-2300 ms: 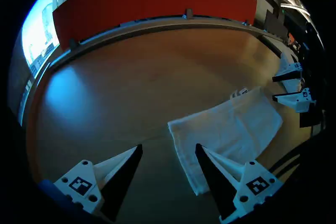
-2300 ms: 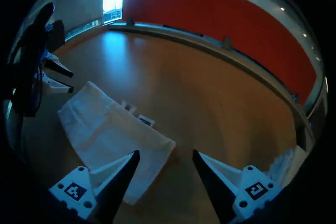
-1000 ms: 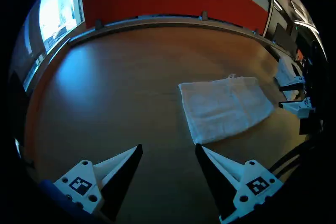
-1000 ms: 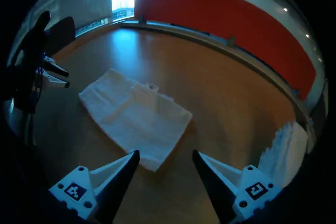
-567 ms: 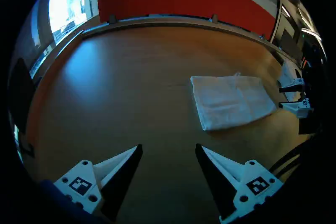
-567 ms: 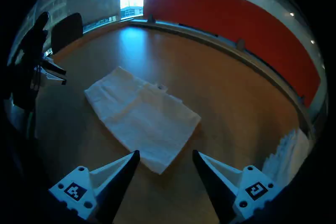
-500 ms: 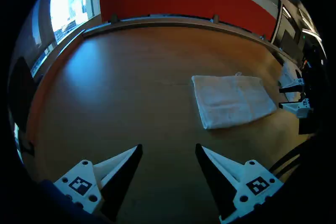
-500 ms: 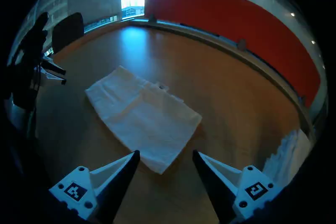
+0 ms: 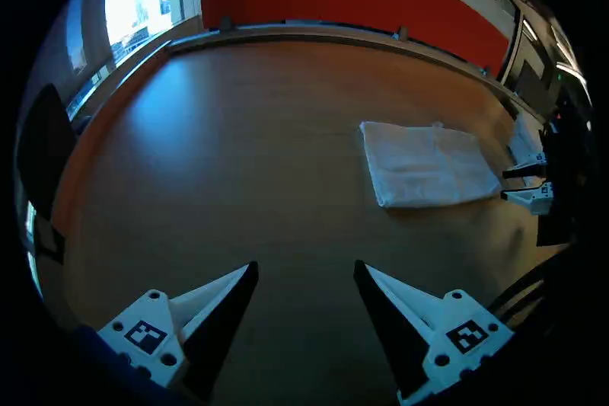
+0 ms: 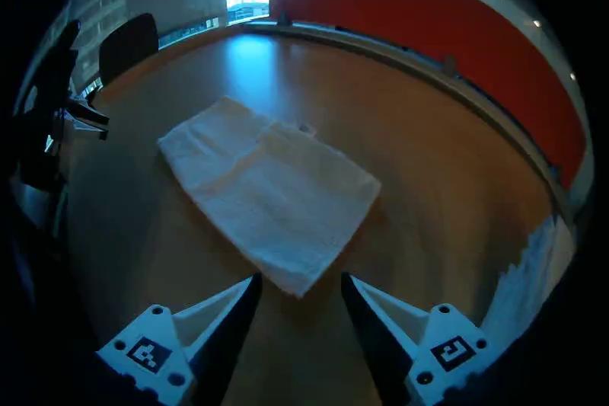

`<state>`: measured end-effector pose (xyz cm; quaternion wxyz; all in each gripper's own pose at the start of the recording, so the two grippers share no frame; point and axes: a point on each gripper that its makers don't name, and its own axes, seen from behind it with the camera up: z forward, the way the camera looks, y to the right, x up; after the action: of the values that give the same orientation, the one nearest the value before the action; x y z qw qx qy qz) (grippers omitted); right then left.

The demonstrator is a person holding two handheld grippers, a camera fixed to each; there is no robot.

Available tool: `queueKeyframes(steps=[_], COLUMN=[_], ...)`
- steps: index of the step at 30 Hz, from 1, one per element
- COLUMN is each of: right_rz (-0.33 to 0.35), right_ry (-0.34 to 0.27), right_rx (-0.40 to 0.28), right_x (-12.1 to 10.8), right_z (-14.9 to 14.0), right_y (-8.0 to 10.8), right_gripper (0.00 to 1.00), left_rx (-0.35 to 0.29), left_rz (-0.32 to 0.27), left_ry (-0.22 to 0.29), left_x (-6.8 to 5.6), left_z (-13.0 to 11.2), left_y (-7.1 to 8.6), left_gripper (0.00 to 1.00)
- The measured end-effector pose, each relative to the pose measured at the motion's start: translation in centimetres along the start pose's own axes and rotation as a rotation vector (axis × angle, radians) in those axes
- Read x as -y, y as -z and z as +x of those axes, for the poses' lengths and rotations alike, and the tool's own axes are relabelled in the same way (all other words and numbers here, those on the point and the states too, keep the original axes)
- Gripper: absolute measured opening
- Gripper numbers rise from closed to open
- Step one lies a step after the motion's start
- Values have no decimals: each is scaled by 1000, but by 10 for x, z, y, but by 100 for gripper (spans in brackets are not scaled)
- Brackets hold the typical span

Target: Fold towel

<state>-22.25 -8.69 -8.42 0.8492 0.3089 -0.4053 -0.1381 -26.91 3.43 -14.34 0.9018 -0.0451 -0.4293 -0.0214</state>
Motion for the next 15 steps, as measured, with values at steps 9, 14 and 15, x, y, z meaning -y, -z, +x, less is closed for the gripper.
queueKeyframes(steps=[9, 14, 15], right_rz=[37, 42, 41], right_ry=[4, 24, 27], right_rx=[22, 33, 35], right_x=[5, 5, 4], right_z=[-8, -11, -12], right_y=[-2, -3, -4], right_gripper=[53, 50, 49], left_rx=[-1, 2, 2], left_rz=[7, 8, 8], left_ry=[13, 18, 19], left_x=[7, 8, 8], left_z=[-6, -8, -9], left_y=[7, 8, 8], left_gripper=[93, 93, 93])
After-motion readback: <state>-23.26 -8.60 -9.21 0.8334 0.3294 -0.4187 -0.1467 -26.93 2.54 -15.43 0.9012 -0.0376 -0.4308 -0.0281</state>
